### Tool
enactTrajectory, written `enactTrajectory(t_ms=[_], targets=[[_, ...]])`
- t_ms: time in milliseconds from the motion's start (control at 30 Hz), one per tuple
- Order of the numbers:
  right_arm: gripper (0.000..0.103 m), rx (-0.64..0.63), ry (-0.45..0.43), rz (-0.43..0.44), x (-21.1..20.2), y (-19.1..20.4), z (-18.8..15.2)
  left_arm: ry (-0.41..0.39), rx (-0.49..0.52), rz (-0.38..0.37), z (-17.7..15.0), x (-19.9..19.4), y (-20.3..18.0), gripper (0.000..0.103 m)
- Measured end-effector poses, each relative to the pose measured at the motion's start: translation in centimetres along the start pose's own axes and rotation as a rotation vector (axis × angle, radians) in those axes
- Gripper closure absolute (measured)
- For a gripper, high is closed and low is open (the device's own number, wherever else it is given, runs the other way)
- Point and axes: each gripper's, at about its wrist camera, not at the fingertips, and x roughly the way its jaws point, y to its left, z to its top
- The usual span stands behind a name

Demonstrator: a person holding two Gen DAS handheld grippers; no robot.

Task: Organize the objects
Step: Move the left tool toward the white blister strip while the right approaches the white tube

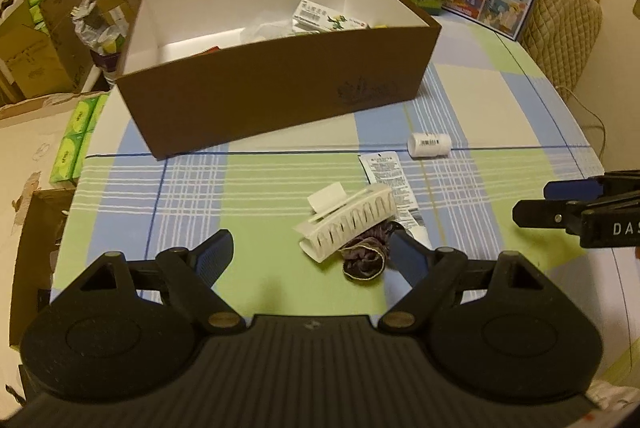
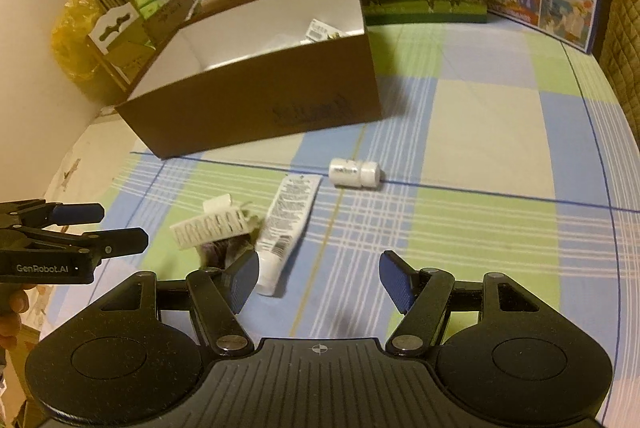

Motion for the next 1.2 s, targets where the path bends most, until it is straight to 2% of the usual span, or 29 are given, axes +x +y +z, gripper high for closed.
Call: enactTrajectory(t_ms=[200,567,733,1100,1200], targets=[[0.039,0.030,0.016,-0.026,0.3,-1.0,-0.4,0.014,0.056,-0.010,0.4,2.1,-0.3,0.020],[0.039,0.082,0.031,-0.066,0.2,-2.5,-0.8,0.070,0.186,-0.099,1.7,7.1,-0.2,0.020],[0.039,0.108,0.039,-0.092,0.3,-3.2,-0.9,0.096,0.217,-0.092,2.0,9.0,-0.4,0.021],[0.039,0.117,0.054,-0.106,0.7,-3.4,-0.8,0.078,0.070,-0.030,2.5,9.1,3.6,0.021],[0.039,0.115,0.056,-0.106,0.8,-3.5,-0.7,0.085,0.032,0.031,2.3,9.0,4.9,0.032]])
